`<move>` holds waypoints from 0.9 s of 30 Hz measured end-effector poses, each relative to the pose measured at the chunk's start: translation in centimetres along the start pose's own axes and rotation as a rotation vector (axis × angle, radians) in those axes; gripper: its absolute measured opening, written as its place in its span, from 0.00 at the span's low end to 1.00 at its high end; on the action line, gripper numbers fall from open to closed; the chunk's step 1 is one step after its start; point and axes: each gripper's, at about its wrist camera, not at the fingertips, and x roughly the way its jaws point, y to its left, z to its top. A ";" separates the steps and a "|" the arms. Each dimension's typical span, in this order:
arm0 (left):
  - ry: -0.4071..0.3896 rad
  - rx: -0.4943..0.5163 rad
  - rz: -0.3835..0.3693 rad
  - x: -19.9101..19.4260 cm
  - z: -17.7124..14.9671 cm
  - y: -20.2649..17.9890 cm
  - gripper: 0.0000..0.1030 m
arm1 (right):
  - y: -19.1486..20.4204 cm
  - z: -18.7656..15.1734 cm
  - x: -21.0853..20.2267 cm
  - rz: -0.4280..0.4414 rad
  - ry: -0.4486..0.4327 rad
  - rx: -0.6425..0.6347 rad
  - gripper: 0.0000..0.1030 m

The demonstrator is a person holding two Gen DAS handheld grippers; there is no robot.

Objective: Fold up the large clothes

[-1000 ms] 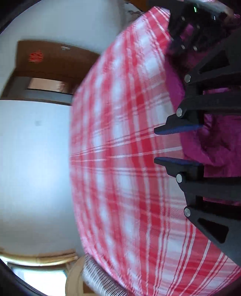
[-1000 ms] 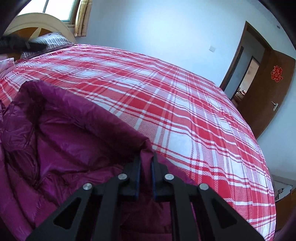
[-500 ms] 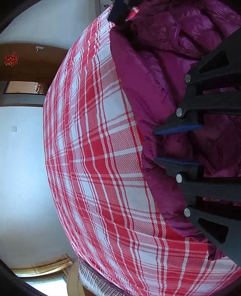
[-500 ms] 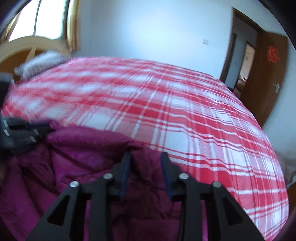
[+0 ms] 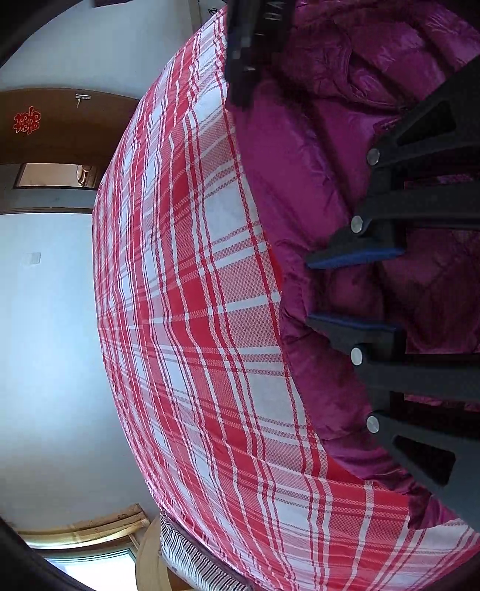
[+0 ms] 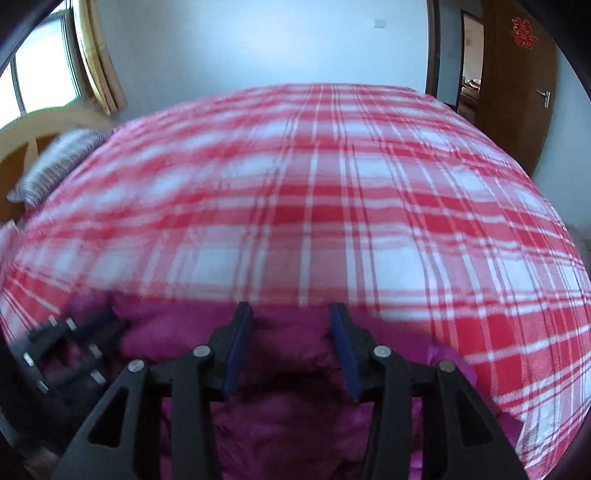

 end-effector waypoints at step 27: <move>0.050 -0.004 0.093 1.3 -0.6 -0.1 0.57 | -0.4 -3.5 2.2 -0.072 -0.016 -0.101 0.50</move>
